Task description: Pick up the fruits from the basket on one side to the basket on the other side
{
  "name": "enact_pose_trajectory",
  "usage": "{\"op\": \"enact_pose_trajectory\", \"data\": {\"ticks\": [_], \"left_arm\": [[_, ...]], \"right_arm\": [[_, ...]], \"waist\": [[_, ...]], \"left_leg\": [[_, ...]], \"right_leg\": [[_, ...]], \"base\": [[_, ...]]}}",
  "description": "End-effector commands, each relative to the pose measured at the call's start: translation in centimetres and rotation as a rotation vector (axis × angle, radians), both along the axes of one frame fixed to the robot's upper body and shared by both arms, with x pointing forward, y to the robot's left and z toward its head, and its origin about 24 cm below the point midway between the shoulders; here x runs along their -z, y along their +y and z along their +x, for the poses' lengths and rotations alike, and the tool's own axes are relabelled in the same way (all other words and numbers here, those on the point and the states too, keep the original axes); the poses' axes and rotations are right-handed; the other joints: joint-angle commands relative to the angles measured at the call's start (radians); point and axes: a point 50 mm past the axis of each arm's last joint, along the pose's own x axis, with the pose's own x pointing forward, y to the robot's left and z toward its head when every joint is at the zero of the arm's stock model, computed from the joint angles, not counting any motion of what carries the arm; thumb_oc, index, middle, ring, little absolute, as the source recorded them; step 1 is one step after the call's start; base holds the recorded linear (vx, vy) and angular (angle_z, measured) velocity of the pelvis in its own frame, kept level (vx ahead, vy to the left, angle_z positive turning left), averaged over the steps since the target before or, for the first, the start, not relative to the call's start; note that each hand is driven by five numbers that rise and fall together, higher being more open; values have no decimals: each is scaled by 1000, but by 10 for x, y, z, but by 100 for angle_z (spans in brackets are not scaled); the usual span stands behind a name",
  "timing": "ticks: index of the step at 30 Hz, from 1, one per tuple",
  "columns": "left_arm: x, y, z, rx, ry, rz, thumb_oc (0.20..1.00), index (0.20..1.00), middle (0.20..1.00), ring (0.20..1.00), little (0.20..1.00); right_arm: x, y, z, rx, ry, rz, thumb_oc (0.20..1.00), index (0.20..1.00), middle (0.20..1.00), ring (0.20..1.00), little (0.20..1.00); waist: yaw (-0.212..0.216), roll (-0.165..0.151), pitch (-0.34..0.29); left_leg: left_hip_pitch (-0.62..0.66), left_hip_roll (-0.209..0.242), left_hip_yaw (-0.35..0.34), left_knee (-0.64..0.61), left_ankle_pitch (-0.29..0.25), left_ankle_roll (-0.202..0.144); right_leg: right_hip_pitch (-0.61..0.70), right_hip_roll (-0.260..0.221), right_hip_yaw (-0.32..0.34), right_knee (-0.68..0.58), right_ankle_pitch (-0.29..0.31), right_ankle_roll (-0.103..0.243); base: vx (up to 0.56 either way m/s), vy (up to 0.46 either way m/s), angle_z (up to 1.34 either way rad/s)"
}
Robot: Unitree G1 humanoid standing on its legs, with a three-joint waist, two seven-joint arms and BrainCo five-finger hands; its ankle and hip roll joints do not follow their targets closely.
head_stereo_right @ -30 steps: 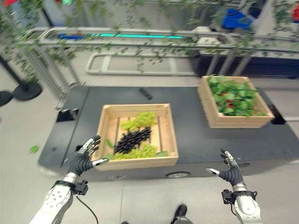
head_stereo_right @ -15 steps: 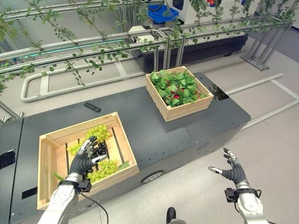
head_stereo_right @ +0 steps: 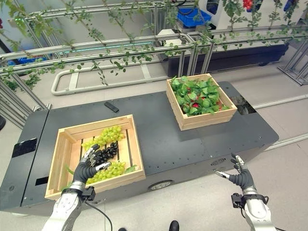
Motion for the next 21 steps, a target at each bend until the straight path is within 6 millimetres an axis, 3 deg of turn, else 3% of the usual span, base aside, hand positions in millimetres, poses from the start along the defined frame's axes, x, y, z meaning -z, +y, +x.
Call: {"op": "enact_pose_trajectory", "data": {"ticks": [1, 8, 21], "left_arm": [[-16, 10, 5, -23, -84, 48, 1000, 1000, 1000, 1000, 1000], [-14, 24, 4, -81, -70, 102, 1000, 1000, 1000, 1000, 1000], [8, 38, -10, -134, 40, 136, 1000, 1000, 1000, 1000, 1000]], "right_arm": [[-12, -3, 10, 16, -94, -2, 1000, 1000, 1000, 1000, 1000], [-5, 14, 21, -21, -79, 43, 1000, 1000, 1000, 1000, 1000], [12, 26, 15, -89, 7, 48, 1000, 1000, 1000, 1000, 1000]], "waist": [[0, -31, -32], [16, -52, -47], [32, -83, -56]], "left_leg": [[14, -32, -20, 21, -40, 17], [53, -61, 3, -47, -42, 38], [87, -71, 4, -70, -48, 49]], "right_leg": [[21, -48, 41, -16, 14, 113], [19, -60, 68, -48, 49, 136], [50, -73, 62, -33, 33, 145]], "base": [[50, 158, 16], [8, 100, 0], [34, 33, -4]]}}
